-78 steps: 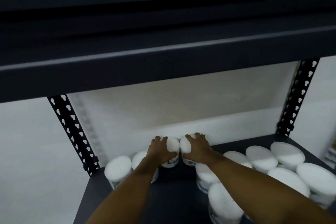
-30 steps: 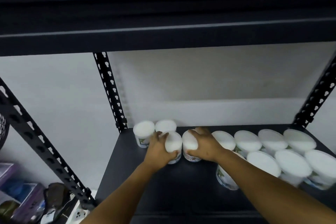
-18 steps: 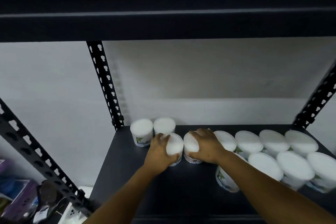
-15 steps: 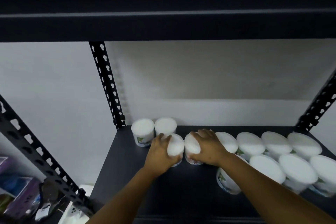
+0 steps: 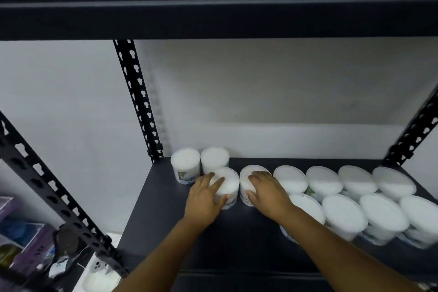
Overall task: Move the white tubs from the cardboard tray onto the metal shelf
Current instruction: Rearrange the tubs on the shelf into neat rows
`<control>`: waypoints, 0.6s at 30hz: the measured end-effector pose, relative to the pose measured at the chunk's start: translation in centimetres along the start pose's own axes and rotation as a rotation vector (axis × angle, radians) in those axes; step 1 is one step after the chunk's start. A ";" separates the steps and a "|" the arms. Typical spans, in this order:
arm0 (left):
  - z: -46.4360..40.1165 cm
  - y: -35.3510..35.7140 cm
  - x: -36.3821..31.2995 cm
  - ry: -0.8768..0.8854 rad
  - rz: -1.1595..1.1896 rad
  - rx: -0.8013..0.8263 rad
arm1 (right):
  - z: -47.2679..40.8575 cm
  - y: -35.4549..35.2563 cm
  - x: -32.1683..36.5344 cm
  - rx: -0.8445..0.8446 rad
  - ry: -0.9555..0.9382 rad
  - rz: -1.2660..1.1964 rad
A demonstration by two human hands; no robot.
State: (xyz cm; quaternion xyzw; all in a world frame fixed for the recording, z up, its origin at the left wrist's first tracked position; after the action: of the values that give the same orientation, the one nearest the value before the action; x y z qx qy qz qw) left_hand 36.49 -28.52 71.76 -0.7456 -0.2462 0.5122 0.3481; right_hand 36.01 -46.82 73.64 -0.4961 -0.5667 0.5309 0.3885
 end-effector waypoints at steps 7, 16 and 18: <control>-0.7 0.1 -0.5 -0.010 -0.089 0.003 | 0.1 0.0 -0.2 -0.013 0.077 0.010; -1.0 0.1 -0.9 0.002 -0.133 0.014 | 0.3 0.0 -0.4 -0.002 0.082 -0.010; -1.0 0.1 -0.9 -0.006 -0.146 0.019 | 0.2 0.0 -0.4 -0.013 0.093 0.012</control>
State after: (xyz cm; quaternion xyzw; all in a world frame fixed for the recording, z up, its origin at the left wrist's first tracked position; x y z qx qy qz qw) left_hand 37.06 -29.46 72.47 -0.7209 -0.2963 0.4896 0.3909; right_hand 35.88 -47.24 73.66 -0.5260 -0.5487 0.5057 0.4079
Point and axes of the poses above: each hand's wrist, its own z-axis away from the middle knuckle, its own y-axis out of the palm, x = y × z, the point moved 4 cm from there along -z, towards the middle knuckle, and after that the axes turned 14 degrees about z, right-handed, at the moved point
